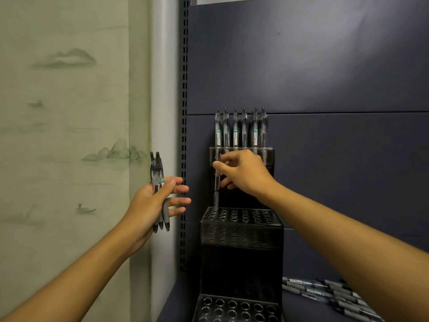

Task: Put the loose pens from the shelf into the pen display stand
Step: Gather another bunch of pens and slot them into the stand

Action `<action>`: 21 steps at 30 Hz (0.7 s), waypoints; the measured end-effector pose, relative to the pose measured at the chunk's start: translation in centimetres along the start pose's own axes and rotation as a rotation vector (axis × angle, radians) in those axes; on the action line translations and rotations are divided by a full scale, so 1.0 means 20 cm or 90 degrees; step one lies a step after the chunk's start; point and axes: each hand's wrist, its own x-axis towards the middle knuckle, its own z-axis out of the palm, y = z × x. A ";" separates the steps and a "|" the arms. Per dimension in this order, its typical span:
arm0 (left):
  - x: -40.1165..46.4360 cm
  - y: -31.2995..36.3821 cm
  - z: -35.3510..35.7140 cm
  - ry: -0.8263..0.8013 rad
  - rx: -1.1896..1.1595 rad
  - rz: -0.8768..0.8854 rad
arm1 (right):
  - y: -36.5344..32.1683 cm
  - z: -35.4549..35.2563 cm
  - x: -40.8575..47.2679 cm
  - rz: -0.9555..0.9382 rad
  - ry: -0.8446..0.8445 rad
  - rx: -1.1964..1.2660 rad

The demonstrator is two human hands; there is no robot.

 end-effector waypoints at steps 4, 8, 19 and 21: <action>-0.01 -0.02 0.02 -0.005 -0.002 -0.008 | 0.00 0.02 0.00 0.001 -0.032 -0.042; -0.02 -0.03 0.04 -0.034 -0.013 -0.028 | 0.03 0.04 -0.02 0.022 -0.066 -0.067; -0.03 -0.01 0.07 -0.095 -0.027 -0.043 | 0.06 0.05 -0.04 0.003 -0.063 -0.209; -0.04 -0.01 0.08 -0.100 -0.032 -0.045 | 0.06 0.05 -0.05 0.005 -0.065 -0.210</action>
